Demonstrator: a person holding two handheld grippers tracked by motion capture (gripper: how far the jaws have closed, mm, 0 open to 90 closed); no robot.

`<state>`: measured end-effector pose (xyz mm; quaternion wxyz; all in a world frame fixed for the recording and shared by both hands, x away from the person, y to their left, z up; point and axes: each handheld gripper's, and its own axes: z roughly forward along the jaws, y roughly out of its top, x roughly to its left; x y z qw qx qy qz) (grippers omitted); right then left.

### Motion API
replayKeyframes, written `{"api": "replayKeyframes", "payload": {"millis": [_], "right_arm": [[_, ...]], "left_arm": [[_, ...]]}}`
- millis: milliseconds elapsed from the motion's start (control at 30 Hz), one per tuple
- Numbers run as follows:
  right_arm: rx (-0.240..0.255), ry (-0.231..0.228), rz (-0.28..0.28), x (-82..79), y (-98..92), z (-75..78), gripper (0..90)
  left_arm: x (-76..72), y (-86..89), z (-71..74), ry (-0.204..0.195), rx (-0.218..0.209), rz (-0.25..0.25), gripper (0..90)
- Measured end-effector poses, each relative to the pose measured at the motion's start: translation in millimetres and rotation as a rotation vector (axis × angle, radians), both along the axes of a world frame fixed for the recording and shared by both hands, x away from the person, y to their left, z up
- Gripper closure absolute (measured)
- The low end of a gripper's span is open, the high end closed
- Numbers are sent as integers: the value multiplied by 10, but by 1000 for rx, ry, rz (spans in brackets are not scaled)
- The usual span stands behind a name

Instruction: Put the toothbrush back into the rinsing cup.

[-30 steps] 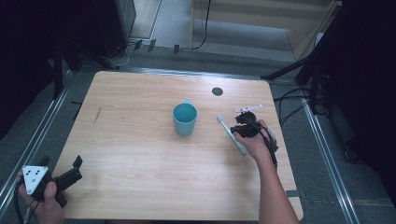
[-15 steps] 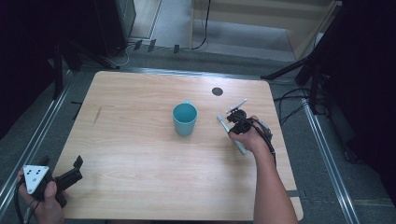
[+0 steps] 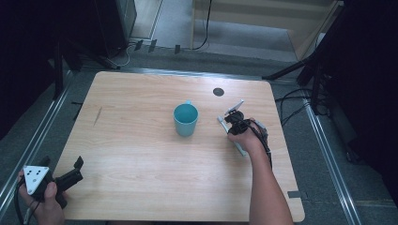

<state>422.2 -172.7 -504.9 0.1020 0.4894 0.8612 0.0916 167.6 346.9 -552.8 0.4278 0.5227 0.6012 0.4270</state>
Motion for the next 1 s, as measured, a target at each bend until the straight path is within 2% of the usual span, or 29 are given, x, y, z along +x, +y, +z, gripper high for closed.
{"api": "replayKeyframes", "payload": {"millis": [33, 167, 200, 233, 267, 467, 500, 533, 667, 700, 800, 1000], "right_arm": [[2, -4, -13, -6, 0, 6, 795], [81, -59, -58, -12, -28, 61, 795], [81, -59, -58, -12, -28, 61, 795], [128, -103, -82, -20, -36, 117, 795], [150, -127, -93, -25, -37, 154, 796], [254, -241, -119, -42, -9, 299, 796], [254, -241, -119, -42, -9, 299, 796], [297, -276, -142, -52, 12, 356, 796], [347, -326, -155, -66, 36, 420, 796], [391, -356, -166, -80, 62, 470, 796], [413, -374, -174, -91, 92, 507, 796], [476, -450, -143, -135, 238, 657, 796]], "left_arm": [[1, -1, 0, 0, 0, 0, 0], [0, 0, 0, 1, 0, 0, 0], [0, 0, 0, 1, 0, 0, 0], [0, 0, 0, 0, -1, 0, 0], [-1, 2, 0, 0, -2, 1, 0], [-1, 3, 1, 1, -2, 2, 0], [-1, 3, 1, 1, -2, 2, 0], [-2, 6, 0, 0, -5, 1, 0], [-2, 9, 1, 1, -6, 1, 0], [-1, 9, 1, 2, -5, 2, 0], [-1, 9, 1, 2, -6, 2, 0], [0, 10, 0, 0, -9, 3, 0]]}}
